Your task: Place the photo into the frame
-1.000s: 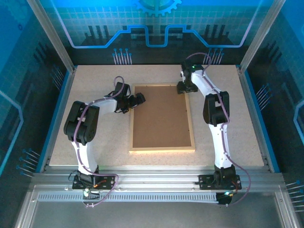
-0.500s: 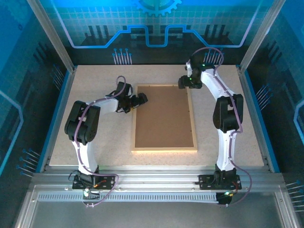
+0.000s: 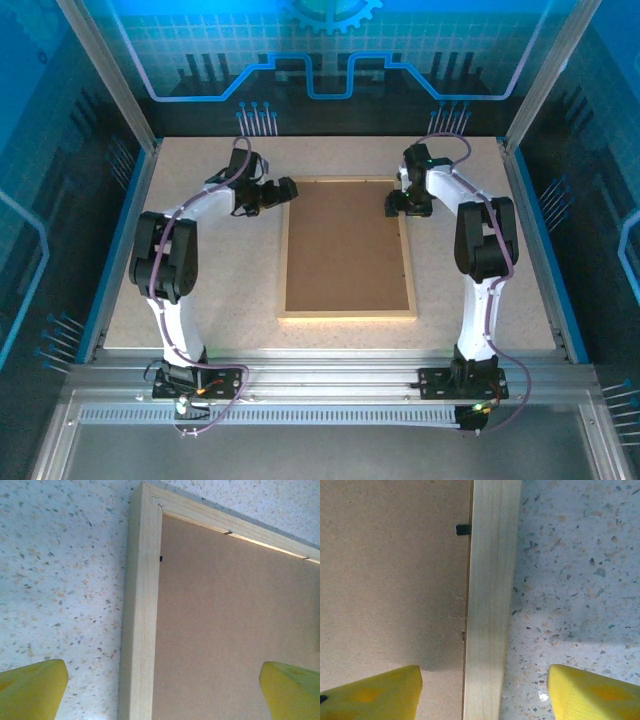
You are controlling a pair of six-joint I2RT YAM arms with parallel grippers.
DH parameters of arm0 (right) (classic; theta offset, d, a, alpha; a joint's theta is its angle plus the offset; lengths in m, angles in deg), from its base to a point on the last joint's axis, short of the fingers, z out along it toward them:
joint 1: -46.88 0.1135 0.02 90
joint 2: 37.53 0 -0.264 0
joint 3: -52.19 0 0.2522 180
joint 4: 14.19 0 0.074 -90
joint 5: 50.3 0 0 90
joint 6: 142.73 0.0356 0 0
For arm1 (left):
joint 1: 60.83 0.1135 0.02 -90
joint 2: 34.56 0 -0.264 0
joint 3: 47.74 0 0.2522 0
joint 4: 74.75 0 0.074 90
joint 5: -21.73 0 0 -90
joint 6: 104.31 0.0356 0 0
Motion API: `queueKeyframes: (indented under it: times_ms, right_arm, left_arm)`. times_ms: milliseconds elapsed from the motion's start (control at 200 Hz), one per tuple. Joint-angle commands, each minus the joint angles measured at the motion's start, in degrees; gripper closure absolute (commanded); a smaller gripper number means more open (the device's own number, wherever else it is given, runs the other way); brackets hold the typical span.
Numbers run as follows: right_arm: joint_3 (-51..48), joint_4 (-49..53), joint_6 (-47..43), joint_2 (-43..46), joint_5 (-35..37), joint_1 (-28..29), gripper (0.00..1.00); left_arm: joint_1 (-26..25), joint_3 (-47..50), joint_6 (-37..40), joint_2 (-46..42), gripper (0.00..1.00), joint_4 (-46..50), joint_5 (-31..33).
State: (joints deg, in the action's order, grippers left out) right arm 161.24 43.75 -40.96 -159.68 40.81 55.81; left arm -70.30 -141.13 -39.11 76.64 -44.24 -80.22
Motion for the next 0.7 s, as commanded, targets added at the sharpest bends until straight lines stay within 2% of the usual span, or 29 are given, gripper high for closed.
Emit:
queueKeyframes:
  times_ms: [0,160,250,435,695]
  right_arm:
    - [0.2,-1.44,0.7,-0.25,1.68,-0.29,0.36]
    - [-0.78,-2.76,0.92,-0.31,3.25,-0.44,0.46]
    - [-0.98,-2.96,0.72,-0.54,2.79,-0.47,0.54]
    - [-2.08,-3.73,0.88,-0.64,2.84,-0.5,0.66]
    - [-2.93,-4.28,1.02,0.06,2.5,-0.45,0.67]
  left_arm:
    - [0.42,-3.49,4.03,2.96,0.01,6.35,2.61]
    - [0.42,-7.87,5.42,6.57,0.07,10.13,3.91]
    - [0.39,-10.04,6.43,8.11,0.14,12.28,4.76]
    - [0.35,-12.68,7.43,9.81,0.18,14.72,6.65]
    - [0.49,-21.65,8.72,16.0,0.19,18.17,9.37]
